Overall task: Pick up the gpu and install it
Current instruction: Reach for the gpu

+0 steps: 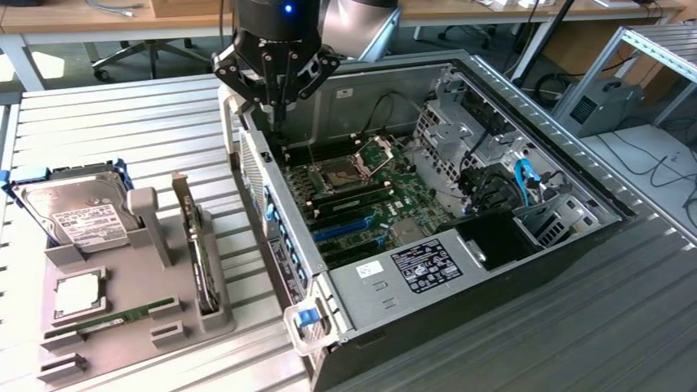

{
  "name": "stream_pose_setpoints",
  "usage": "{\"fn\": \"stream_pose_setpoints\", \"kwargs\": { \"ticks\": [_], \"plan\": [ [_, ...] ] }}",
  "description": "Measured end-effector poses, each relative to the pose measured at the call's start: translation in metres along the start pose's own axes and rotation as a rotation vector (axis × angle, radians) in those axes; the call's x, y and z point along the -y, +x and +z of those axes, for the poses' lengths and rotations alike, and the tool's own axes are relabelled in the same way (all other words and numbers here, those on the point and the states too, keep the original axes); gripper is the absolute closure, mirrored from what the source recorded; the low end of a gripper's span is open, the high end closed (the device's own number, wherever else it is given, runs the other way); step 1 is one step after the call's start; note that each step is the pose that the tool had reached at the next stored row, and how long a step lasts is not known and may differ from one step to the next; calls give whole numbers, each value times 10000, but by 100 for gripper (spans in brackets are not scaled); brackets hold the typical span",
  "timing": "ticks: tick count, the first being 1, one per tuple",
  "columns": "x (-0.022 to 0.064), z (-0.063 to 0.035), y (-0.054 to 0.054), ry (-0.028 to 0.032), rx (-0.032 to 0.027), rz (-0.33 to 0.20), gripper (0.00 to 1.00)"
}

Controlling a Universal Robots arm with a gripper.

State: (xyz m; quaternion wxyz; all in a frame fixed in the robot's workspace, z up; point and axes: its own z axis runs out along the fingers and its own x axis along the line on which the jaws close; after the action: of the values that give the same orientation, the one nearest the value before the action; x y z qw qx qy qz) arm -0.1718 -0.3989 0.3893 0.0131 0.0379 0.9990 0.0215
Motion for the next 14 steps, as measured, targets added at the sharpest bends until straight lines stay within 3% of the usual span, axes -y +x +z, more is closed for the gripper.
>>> {"fn": "stream_pose_setpoints", "kwargs": {
  "ticks": [14],
  "plan": [
    [5, -2, 60, 4, 0, 0, 89]
  ]
}}
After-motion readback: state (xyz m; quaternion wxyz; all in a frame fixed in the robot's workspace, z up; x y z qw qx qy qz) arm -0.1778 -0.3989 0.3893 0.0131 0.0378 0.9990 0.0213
